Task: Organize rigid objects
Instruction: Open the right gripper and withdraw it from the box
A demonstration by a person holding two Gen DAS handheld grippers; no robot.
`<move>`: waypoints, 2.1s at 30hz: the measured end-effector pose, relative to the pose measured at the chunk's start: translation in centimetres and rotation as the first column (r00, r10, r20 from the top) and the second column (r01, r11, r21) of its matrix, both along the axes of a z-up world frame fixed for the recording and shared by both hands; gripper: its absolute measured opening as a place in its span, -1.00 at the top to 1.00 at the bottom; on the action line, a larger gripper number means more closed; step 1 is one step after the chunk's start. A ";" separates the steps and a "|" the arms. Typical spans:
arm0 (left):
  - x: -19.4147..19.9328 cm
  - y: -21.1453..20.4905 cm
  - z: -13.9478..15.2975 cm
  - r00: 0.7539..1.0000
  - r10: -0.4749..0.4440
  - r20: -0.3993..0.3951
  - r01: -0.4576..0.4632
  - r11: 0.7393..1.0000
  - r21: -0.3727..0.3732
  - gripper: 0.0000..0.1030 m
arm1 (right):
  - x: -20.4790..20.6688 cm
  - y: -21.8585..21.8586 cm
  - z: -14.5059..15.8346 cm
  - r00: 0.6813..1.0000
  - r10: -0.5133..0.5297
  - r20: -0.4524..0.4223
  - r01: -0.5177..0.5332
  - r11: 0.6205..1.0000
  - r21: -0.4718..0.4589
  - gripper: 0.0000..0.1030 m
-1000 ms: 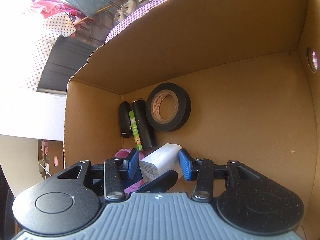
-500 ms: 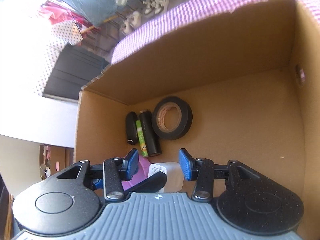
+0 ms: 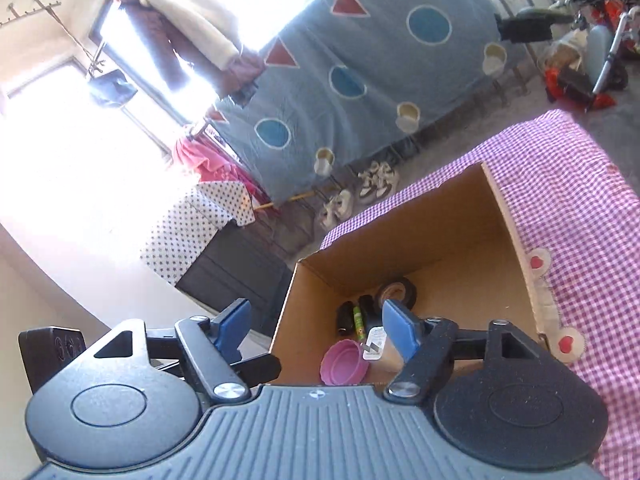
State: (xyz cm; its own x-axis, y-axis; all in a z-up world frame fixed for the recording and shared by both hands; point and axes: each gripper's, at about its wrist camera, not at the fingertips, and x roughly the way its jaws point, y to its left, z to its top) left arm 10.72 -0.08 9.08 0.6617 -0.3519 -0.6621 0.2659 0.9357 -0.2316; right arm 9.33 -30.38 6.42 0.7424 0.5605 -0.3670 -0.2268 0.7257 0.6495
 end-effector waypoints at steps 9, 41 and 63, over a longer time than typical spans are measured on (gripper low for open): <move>-5.6 0.3 -1.6 0.990 0.103 0.096 -0.107 0.994 0.032 -0.99 | -6.3 0.9 0.3 0.985 -0.139 0.101 0.153 0.977 -0.150 -1.00; -9.6 -0.2 -6.3 0.988 -0.037 0.151 0.048 0.996 -0.071 -1.00 | -10.4 2.8 -3.6 0.937 -0.339 0.088 0.319 0.722 -0.614 -1.00; -10.7 0.6 -8.3 0.967 -0.084 0.239 0.077 0.996 0.039 -1.00 | -9.5 5.3 -5.1 0.976 -0.158 0.152 0.199 0.929 -0.313 -1.00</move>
State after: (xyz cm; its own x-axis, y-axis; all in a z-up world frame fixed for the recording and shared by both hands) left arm 0.06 0.47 0.79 0.7729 -0.3935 -0.4979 0.3853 0.9144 -0.1245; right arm -0.22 -25.08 1.36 0.8694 0.2802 -0.4070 -0.1364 0.9278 0.3473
